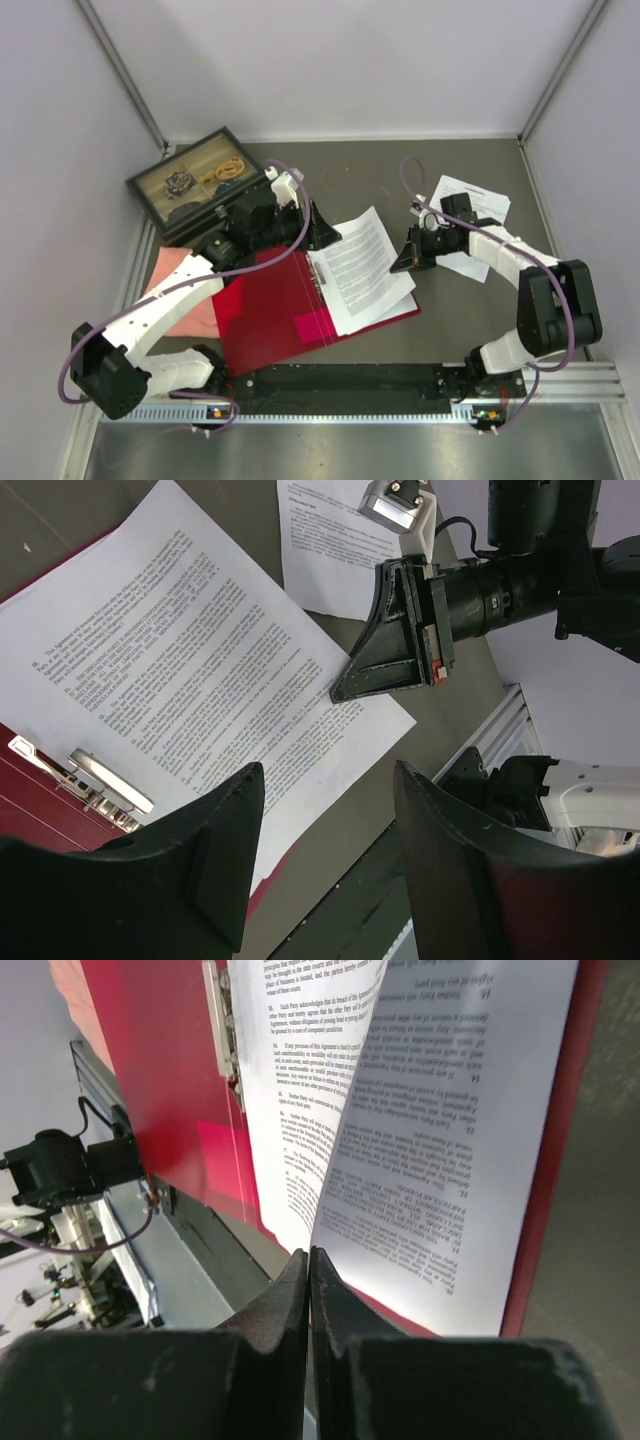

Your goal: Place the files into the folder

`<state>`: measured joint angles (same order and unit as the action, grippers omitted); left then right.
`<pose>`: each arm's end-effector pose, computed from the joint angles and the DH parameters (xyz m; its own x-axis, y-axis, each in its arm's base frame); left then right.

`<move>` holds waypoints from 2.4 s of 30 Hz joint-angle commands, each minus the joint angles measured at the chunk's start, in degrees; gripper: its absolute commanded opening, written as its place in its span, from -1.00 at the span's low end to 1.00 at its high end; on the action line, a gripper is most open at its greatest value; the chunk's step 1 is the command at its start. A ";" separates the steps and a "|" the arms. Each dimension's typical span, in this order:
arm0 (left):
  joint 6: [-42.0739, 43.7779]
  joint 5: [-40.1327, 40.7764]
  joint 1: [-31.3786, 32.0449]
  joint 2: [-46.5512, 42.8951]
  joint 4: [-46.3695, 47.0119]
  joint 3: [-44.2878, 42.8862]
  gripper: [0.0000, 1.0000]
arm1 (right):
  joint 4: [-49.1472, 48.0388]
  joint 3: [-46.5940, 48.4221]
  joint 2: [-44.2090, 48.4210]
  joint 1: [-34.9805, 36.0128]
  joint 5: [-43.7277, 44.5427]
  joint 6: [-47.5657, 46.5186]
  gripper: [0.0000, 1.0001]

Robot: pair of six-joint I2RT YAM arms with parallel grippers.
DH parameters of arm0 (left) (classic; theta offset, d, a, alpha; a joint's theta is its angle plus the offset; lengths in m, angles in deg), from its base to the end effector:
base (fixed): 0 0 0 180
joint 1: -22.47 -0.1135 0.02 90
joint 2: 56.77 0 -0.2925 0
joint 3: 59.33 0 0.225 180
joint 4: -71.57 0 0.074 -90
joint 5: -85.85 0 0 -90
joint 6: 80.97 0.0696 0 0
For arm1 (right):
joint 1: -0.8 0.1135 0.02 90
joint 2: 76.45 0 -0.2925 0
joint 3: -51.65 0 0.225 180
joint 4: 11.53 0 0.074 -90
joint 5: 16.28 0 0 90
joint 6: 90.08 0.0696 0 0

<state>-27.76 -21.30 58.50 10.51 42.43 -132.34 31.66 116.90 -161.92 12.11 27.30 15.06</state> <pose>0.1981 -0.1694 0.3499 -0.7250 -0.1803 -0.6648 0.4329 0.6313 -0.6434 0.2476 0.1009 0.2182 -0.9648 -0.0093 -0.2629 -0.2084 0.6369 0.7422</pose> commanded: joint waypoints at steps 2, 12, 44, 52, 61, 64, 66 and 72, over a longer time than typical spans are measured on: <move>-0.38 -1.40 -0.35 0.04 3.48 0.59 0.18 | -4.43 -0.30 -0.13 2.40 -0.96 1.56 -1.00; -0.56 -1.57 -0.43 -0.49 3.56 1.11 0.18 | -6.72 -1.61 0.92 2.84 0.45 5.25 -1.00; -0.73 -2.54 -0.52 -0.14 4.00 1.99 0.18 | -10.33 -4.96 0.39 4.69 3.52 10.53 -0.92; -0.65 -3.68 -0.52 1.79 6.63 1.99 0.18 | 2.58 2.15 2.15 4.69 20.26 6.31 0.67; -3.36 -5.88 1.49 15.73 19.72 -3.27 0.13 | 6.91 6.65 6.10 -7.77 34.55 9.03 0.97; -3.98 -3.96 4.39 23.90 25.44 -7.75 0.10 | 6.20 7.00 5.85 -16.30 34.20 9.47 0.97; -4.34 -2.46 6.93 31.10 27.81 -12.40 0.07 | 4.71 6.82 4.71 -22.17 31.75 9.56 0.97; -7.85 -1.66 11.42 53.86 31.86 -31.38 -0.07 | 3.39 9.45 -1.53 -31.96 30.32 7.11 0.97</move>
<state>-33.05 -23.70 67.37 52.85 66.52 -153.94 36.69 122.51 -160.13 -15.93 58.27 23.98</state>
